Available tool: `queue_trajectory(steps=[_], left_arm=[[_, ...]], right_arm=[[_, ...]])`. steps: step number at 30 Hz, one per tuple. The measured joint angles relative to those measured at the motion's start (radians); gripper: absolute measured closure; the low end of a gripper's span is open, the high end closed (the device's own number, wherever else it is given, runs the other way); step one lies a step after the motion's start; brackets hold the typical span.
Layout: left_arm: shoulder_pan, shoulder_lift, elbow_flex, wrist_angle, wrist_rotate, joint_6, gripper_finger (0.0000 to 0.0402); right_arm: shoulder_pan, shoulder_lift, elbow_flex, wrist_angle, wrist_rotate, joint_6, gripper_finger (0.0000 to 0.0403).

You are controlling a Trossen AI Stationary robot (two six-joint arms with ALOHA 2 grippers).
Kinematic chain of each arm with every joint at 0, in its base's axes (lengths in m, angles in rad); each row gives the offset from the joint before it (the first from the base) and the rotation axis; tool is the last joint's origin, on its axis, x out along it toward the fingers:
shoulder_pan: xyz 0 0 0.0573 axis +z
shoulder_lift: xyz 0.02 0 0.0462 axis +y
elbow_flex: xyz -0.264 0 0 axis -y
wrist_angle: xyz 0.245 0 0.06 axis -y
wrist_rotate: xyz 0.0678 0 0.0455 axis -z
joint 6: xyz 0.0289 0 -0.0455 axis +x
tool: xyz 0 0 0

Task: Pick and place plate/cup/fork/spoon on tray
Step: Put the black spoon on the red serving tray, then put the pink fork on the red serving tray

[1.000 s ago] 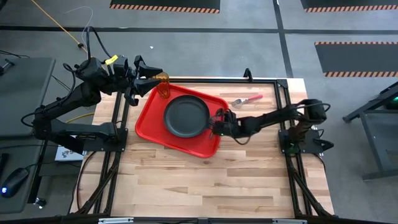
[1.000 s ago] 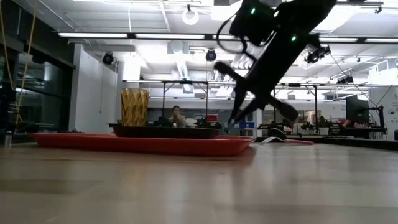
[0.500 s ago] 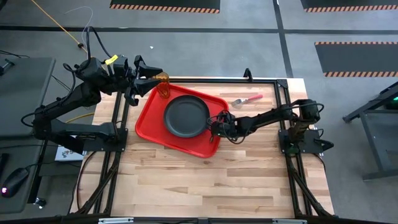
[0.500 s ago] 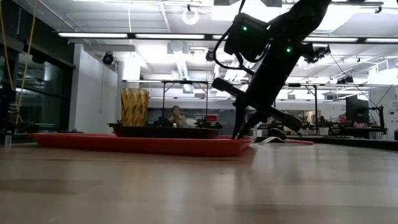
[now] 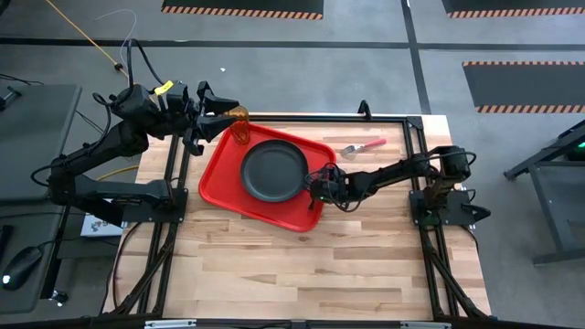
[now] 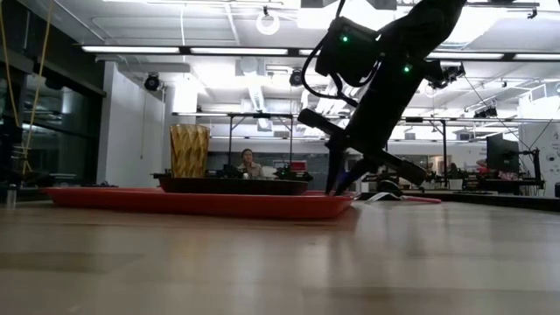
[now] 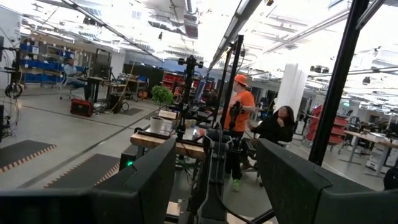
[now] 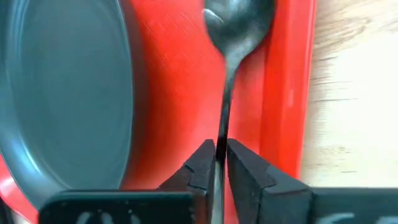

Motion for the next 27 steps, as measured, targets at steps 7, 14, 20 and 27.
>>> queue_trajectory(steps=[7, 14, 20, 27], left_arm=[[0.000, 0.000, 0.000, 0.000, 0.000, 0.000, 0.0188], [0.000, 0.000, 0.000, 0.000, 0.000, 0.000, 0.0188], [0.000, 0.000, 0.000, -0.001, 0.000, -0.009, 0.0188], [0.000, 0.000, 0.000, -0.006, 0.000, -0.016, 0.0188]], right_arm=[[0.000, 0.000, 0.000, 0.000, 0.000, -0.020, 0.0311], [0.000, -0.080, -0.001, -0.057, 0.037, -0.194, 0.0280], [0.000, -0.258, -0.001, -0.227, 0.023, -0.436, 0.0279], [0.008, -0.452, -0.068, -0.405, 0.000, -0.549, 0.0279]])
